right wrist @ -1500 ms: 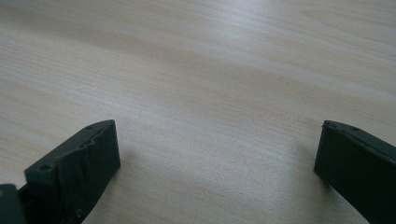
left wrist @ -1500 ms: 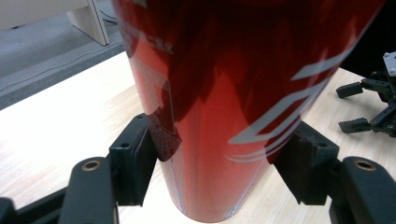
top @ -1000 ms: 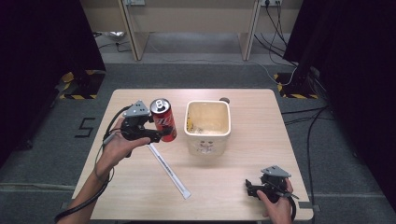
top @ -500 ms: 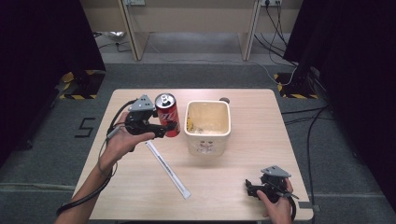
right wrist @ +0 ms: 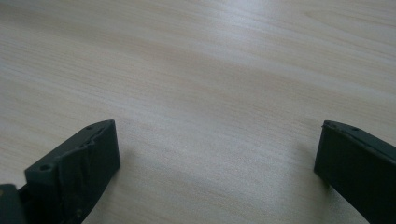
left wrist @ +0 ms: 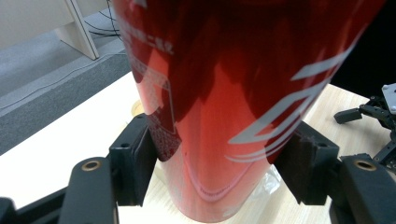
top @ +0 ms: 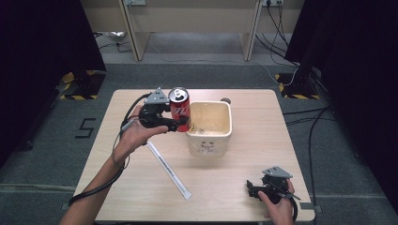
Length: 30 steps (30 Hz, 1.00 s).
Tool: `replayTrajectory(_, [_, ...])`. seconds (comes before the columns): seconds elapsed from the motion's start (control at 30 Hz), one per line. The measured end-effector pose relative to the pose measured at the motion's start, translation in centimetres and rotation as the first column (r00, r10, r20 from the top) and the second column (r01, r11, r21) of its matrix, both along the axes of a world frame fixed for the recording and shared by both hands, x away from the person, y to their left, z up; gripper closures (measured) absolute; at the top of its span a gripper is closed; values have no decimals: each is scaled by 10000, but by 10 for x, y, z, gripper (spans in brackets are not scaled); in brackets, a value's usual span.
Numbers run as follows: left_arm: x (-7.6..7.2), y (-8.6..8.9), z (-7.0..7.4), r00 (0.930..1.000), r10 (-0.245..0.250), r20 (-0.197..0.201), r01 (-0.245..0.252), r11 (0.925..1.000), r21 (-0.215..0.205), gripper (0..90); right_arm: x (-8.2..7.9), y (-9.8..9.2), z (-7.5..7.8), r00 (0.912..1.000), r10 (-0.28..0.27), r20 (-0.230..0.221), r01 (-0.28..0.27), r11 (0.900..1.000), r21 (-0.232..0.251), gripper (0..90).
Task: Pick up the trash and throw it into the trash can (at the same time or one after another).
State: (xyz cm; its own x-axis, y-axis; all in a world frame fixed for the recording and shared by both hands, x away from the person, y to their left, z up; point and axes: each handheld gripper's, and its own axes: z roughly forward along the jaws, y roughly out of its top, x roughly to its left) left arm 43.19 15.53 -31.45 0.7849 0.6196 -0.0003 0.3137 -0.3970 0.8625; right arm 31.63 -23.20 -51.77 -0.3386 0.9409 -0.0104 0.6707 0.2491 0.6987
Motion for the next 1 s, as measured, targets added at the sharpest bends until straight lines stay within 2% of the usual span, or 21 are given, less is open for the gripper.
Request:
replayTrajectory(0.3, [10,-8,-2,9998,57,-169,-57,10000,26,342,0,0,0,10000,-1,-13,1,10000,16,3])
replayTrajectory(0.57, [20,-20,-4,9999,64,-90,-63,10000,15,342,0,0,0,10000,-5,-25,5,10000,16,3])
replayTrajectory(1.0, [35,-38,-11,9993,56,-370,-60,9999,-112,342,0,0,0,10000,20,-15,-20,10000,-2,2])
